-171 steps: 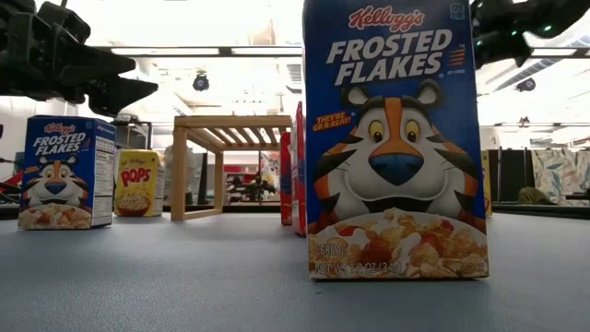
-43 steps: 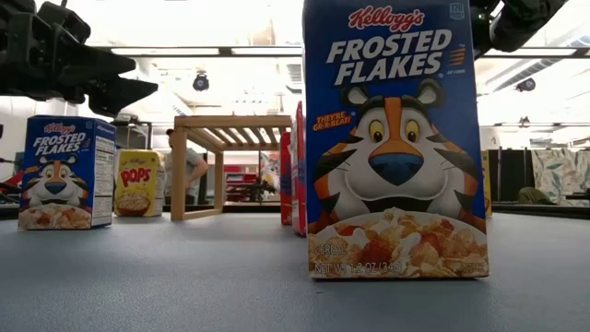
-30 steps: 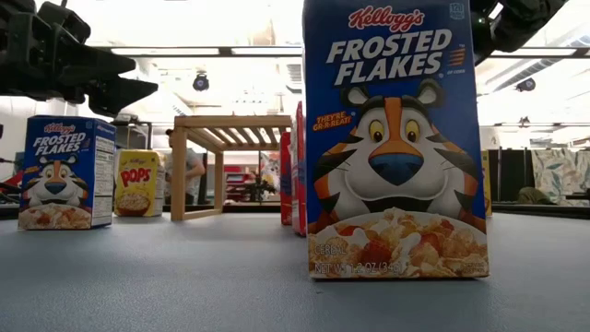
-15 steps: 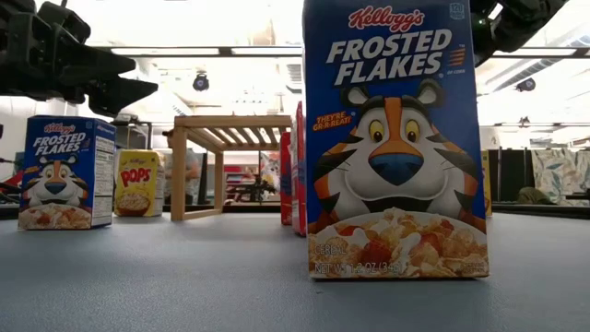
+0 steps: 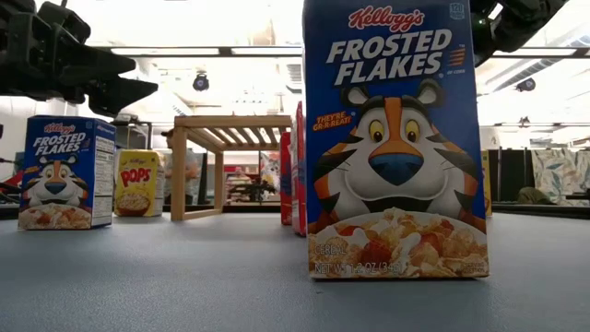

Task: Stack cereal on shelf
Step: Put the top blue cereal box on the shelf

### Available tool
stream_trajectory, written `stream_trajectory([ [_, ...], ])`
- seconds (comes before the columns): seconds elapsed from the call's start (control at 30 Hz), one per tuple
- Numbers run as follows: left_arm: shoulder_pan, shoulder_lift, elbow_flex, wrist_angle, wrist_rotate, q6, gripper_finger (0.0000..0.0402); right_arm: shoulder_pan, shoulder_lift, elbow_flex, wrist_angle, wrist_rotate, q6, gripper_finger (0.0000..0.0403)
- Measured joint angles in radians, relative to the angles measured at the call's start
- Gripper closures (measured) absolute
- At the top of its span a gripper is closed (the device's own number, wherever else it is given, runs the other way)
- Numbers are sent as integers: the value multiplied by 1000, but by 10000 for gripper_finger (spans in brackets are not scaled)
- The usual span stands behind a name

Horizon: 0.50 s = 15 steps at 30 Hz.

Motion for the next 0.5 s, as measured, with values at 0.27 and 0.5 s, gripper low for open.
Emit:
stream_trajectory([
  [0.27,0,0,0,0,0,0,43,0,-2,0,0,0,17,119],
  [0.5,0,0,0,0,0,0,43,0,-2,0,-2,-4,13,119],
])
